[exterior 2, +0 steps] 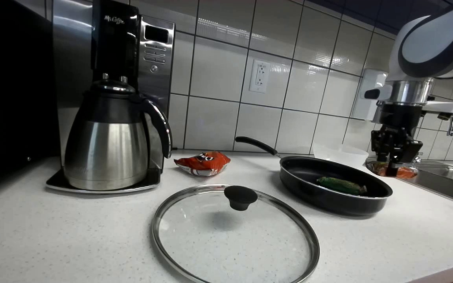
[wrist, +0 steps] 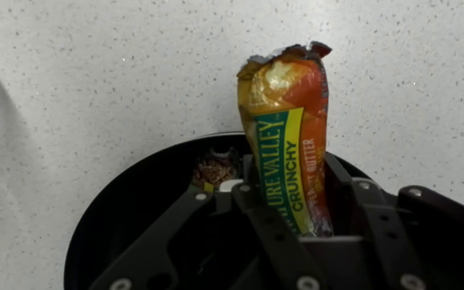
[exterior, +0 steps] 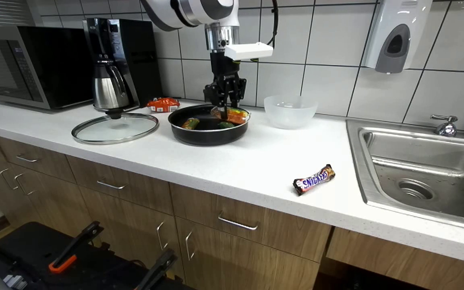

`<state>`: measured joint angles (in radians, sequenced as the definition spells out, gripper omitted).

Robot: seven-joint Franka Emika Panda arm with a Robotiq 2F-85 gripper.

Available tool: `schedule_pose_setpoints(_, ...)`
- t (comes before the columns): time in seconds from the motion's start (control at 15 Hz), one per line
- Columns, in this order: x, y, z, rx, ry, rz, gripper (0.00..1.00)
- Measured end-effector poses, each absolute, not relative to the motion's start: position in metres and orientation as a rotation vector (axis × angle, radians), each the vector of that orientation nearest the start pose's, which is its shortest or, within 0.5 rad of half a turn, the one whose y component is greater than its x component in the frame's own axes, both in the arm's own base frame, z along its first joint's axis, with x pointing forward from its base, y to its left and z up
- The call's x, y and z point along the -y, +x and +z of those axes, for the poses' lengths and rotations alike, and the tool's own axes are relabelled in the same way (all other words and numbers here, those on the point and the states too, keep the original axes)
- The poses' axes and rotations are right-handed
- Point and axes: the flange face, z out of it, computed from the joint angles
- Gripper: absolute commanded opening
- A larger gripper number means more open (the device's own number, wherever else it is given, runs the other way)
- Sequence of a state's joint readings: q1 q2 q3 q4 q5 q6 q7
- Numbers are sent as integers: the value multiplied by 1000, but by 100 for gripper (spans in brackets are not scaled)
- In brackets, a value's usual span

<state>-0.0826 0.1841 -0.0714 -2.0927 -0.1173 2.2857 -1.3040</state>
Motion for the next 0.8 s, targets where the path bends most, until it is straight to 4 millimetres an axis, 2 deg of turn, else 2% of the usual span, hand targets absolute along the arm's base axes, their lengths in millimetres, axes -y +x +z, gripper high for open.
schedule_pose_setpoints(0.8,32,623,313,1754,-2704,68,16)
